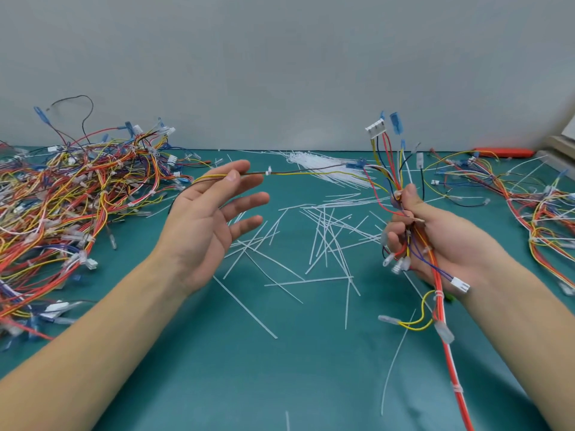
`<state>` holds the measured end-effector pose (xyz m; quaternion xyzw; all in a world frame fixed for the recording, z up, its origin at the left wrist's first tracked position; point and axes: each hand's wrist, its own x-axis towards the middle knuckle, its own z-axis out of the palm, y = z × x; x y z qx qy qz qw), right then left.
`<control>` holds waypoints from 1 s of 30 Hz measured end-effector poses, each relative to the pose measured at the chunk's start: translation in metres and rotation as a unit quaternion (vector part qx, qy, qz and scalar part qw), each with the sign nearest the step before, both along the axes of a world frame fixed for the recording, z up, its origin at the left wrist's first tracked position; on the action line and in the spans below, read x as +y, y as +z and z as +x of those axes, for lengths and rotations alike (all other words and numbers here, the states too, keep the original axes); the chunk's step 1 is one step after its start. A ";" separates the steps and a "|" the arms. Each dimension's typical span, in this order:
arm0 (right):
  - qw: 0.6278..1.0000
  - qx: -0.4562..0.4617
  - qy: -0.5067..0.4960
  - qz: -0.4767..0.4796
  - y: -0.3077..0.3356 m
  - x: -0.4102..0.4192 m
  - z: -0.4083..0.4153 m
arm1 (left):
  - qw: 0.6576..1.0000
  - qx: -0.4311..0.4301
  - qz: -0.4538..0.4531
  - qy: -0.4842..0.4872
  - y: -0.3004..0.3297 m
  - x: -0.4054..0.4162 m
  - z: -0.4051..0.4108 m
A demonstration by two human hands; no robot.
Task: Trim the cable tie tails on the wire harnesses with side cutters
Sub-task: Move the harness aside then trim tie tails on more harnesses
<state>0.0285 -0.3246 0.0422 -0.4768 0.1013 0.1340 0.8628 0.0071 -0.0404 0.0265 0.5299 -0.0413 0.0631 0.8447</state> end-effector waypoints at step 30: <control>0.997 0.023 -0.056 0.038 -0.003 -0.016 0.013 | 0.997 0.077 -0.022 0.021 -0.011 0.010 0.010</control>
